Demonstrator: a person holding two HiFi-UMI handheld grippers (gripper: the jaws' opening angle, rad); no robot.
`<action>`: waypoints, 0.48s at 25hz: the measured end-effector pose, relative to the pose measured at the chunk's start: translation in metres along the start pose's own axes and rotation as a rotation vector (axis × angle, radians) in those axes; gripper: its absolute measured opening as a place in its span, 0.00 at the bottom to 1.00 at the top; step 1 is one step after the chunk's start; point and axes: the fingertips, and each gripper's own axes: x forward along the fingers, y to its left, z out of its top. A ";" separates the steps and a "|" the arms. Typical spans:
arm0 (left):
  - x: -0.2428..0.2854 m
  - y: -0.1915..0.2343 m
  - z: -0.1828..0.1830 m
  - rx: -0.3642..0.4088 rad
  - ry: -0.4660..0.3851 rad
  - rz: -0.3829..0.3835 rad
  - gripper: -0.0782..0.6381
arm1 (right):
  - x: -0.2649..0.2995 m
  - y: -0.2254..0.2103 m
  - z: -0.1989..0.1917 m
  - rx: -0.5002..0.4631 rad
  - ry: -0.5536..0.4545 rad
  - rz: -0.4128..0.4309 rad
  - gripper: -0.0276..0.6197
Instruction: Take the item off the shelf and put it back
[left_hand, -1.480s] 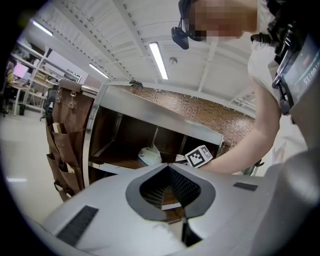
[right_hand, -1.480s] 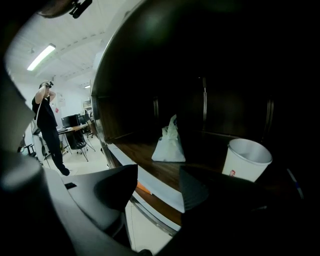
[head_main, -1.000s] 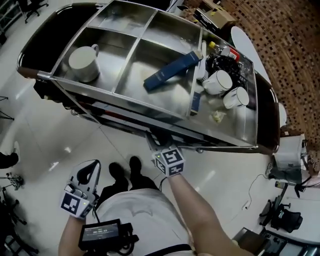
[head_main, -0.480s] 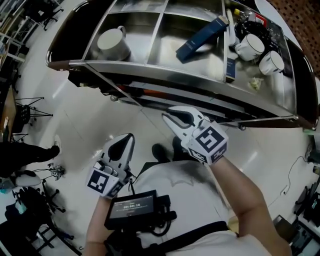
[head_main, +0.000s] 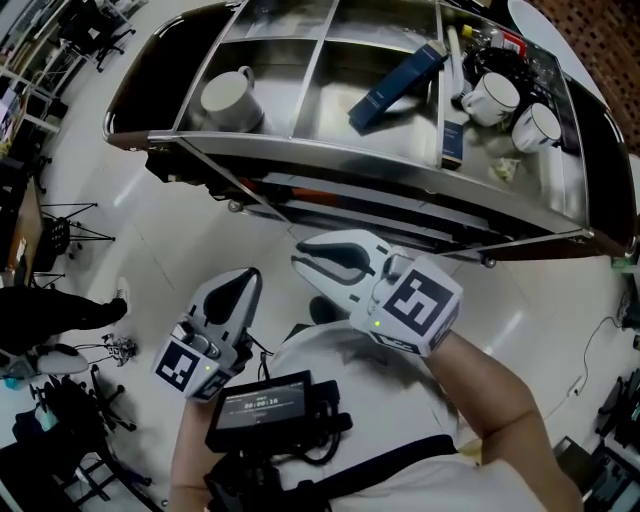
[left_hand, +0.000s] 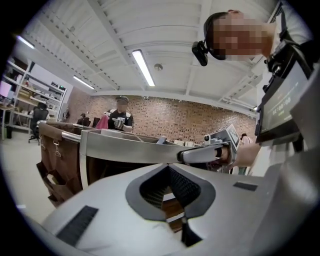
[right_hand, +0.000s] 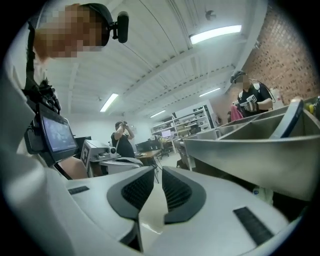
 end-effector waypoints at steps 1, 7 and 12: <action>0.000 -0.002 0.002 0.006 -0.002 -0.007 0.12 | 0.000 0.005 0.003 -0.007 0.010 0.014 0.13; 0.006 -0.005 0.008 0.015 -0.015 -0.017 0.12 | 0.001 0.016 0.007 -0.039 0.034 0.042 0.09; 0.010 -0.006 0.007 0.018 -0.015 -0.018 0.12 | 0.000 0.011 0.007 -0.050 0.030 0.036 0.05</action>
